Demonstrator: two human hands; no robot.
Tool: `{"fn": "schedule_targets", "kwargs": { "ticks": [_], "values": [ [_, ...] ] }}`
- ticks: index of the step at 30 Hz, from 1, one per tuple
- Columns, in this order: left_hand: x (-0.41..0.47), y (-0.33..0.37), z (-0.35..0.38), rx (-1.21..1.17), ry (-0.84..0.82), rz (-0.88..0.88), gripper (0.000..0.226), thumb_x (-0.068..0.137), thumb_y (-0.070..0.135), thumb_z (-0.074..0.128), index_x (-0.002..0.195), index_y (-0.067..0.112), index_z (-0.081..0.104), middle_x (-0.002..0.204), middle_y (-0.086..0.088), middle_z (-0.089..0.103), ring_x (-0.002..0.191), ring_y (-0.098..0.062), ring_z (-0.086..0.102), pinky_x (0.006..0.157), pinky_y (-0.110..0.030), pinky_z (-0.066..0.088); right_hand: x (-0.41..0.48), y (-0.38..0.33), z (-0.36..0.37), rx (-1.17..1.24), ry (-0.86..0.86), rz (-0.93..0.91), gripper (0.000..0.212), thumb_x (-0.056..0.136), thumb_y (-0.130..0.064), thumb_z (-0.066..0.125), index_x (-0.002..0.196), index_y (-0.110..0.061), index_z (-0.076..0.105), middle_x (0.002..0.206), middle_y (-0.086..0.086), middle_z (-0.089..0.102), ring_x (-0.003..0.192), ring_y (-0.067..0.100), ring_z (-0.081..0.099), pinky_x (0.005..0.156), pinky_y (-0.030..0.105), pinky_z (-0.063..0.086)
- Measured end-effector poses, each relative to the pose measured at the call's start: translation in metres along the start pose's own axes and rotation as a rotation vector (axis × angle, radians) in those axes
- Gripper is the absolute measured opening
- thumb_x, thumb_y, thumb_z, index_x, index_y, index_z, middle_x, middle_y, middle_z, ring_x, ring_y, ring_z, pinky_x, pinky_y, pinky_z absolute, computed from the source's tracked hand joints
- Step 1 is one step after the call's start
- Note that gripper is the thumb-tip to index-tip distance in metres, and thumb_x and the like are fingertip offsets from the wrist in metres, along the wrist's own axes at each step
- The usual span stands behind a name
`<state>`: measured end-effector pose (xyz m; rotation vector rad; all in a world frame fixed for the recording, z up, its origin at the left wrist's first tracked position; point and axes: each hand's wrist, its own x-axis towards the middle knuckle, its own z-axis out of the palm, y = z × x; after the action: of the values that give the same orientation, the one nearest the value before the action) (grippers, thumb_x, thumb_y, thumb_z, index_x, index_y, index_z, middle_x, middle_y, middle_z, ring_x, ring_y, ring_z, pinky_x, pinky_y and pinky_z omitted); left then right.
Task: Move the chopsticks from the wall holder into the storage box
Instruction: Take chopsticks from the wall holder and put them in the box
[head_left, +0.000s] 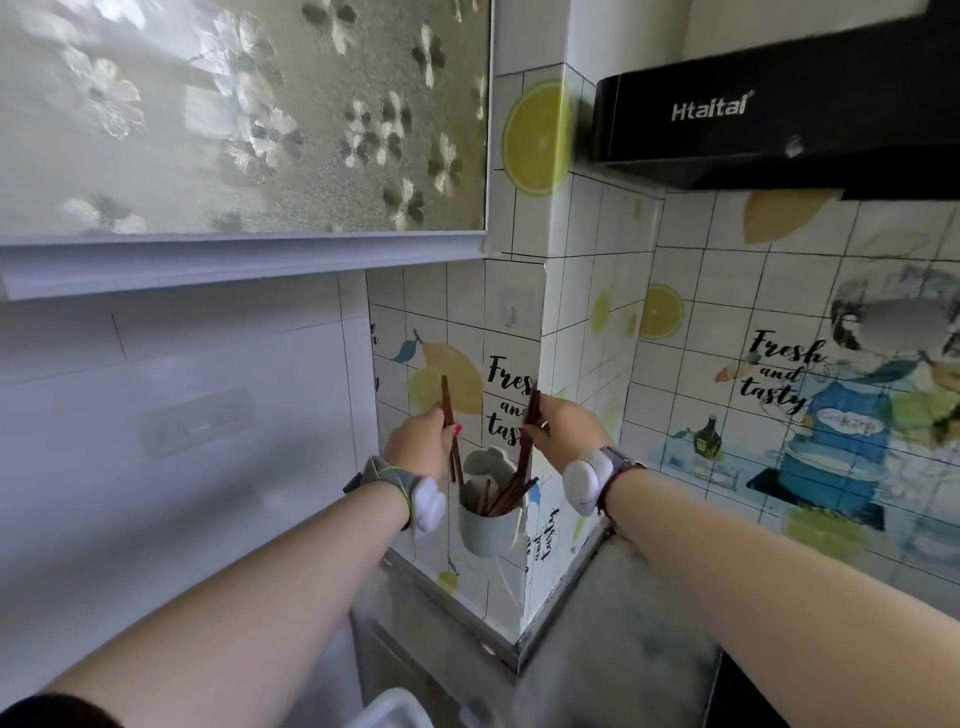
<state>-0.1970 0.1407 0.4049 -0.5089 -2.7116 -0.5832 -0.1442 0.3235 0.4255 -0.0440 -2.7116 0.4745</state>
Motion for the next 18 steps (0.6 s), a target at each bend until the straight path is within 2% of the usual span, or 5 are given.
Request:
{"fn": "schedule_targets", "kwargs": {
  "ticks": [4, 8, 11, 14, 18],
  "values": [
    [-0.008, 0.005, -0.035, 0.011, 0.008, -0.019, 0.036, 0.101, 0.032, 0.033, 0.121, 0.005, 0.047, 0.114, -0.018, 0.064, 0.102, -0.035, 0.062, 0.077, -0.035, 0.044, -0.002, -0.022, -0.037, -0.062, 0.092, -0.121, 0.022, 0.095, -0.025, 0.049, 0.113, -0.011, 0.053, 0.105, 0.011, 0.067, 0.092, 0.032, 0.064, 0.077, 0.039, 0.053],
    [-0.021, 0.005, -0.067, -0.070, -0.011, -0.051, 0.036, 0.102, 0.030, 0.029, 0.124, 0.004, 0.042, 0.113, -0.017, 0.064, 0.100, -0.036, 0.063, 0.085, -0.036, 0.050, -0.003, -0.049, -0.067, -0.004, 0.147, -0.187, 0.027, 0.098, -0.026, 0.043, 0.118, -0.008, 0.044, 0.101, 0.015, 0.066, 0.087, 0.036, 0.064, 0.076, 0.047, 0.054],
    [-0.028, -0.003, -0.080, -0.217, -0.088, -0.107, 0.032, 0.100, 0.031, 0.030, 0.114, 0.006, 0.042, 0.105, -0.021, 0.068, 0.095, -0.038, 0.067, 0.085, -0.048, 0.055, -0.009, -0.065, -0.078, 0.166, 0.147, -0.166, 0.027, 0.099, -0.028, 0.038, 0.115, -0.005, 0.040, 0.098, 0.017, 0.066, 0.082, 0.038, 0.065, 0.073, 0.049, 0.055],
    [-0.047, 0.000, -0.082, -0.440, -0.161, -0.225, 0.019, 0.100, 0.028, 0.033, 0.099, 0.010, 0.040, 0.098, -0.024, 0.070, 0.090, -0.040, 0.070, 0.080, -0.053, 0.058, -0.018, -0.070, -0.074, 0.438, 0.038, -0.129, 0.022, 0.099, -0.028, 0.038, 0.112, -0.010, 0.038, 0.096, 0.018, 0.067, 0.081, 0.037, 0.069, 0.072, 0.052, 0.058],
    [-0.084, 0.005, -0.070, -0.721, -0.221, -0.442, 0.015, 0.101, 0.023, 0.038, 0.106, 0.008, 0.039, 0.098, -0.030, 0.066, 0.097, -0.046, 0.066, 0.087, -0.059, 0.053, -0.031, -0.063, -0.049, 0.663, -0.187, -0.001, 0.018, 0.100, -0.021, 0.039, 0.114, -0.010, 0.037, 0.101, 0.020, 0.069, 0.086, 0.038, 0.070, 0.074, 0.054, 0.058]
  ]
}}
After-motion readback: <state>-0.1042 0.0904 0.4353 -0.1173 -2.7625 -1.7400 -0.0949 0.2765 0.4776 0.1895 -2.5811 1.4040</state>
